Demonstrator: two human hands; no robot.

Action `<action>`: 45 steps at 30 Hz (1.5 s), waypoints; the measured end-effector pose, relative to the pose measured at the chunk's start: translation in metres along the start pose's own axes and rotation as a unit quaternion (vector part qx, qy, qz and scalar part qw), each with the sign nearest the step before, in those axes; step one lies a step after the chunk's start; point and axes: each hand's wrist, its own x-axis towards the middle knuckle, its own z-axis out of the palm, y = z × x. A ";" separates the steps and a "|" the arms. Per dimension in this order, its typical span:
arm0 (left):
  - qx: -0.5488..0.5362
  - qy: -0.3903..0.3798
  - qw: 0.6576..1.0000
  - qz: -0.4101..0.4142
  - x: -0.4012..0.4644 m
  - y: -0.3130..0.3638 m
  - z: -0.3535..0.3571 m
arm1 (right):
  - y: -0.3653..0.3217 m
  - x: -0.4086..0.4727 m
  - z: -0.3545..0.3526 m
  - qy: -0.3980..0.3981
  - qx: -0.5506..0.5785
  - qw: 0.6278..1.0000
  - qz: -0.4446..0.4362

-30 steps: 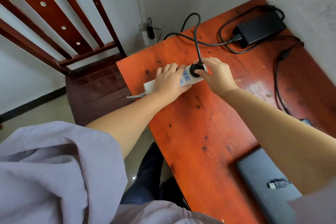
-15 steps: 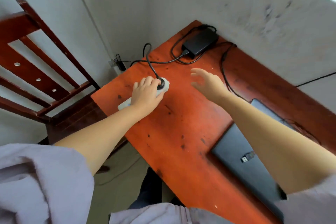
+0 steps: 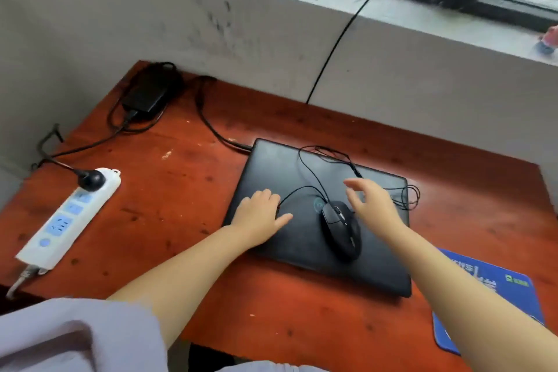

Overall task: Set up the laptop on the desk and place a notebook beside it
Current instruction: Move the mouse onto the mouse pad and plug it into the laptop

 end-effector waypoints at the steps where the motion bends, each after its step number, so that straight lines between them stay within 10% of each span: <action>1: 0.033 0.004 0.999 -0.003 0.003 0.008 0.005 | 0.010 -0.010 0.000 -0.009 -0.006 1.000 0.013; 15: -0.136 -0.019 0.990 -0.015 0.057 0.040 -0.023 | 0.019 -0.031 0.013 0.038 -0.077 0.984 0.154; 23: -0.213 -0.043 0.966 0.142 0.118 0.163 -0.034 | 0.107 -0.071 -0.078 0.175 -0.081 0.936 0.294; 31: -0.233 -0.079 0.952 0.181 0.144 0.285 0.017 | 0.207 -0.148 -0.088 0.106 -0.109 0.900 0.409; 39: -0.205 -0.112 0.955 0.181 0.149 0.333 0.052 | 0.236 -0.159 -0.091 0.101 -0.111 0.917 0.370; 43: -0.153 -0.196 0.944 0.219 0.150 0.337 0.045 | 0.224 -0.109 -0.138 0.234 0.012 0.958 0.168; 45: -0.159 -0.235 0.931 0.232 0.149 0.337 0.036 | 0.207 -0.076 -0.156 0.172 0.102 0.977 0.071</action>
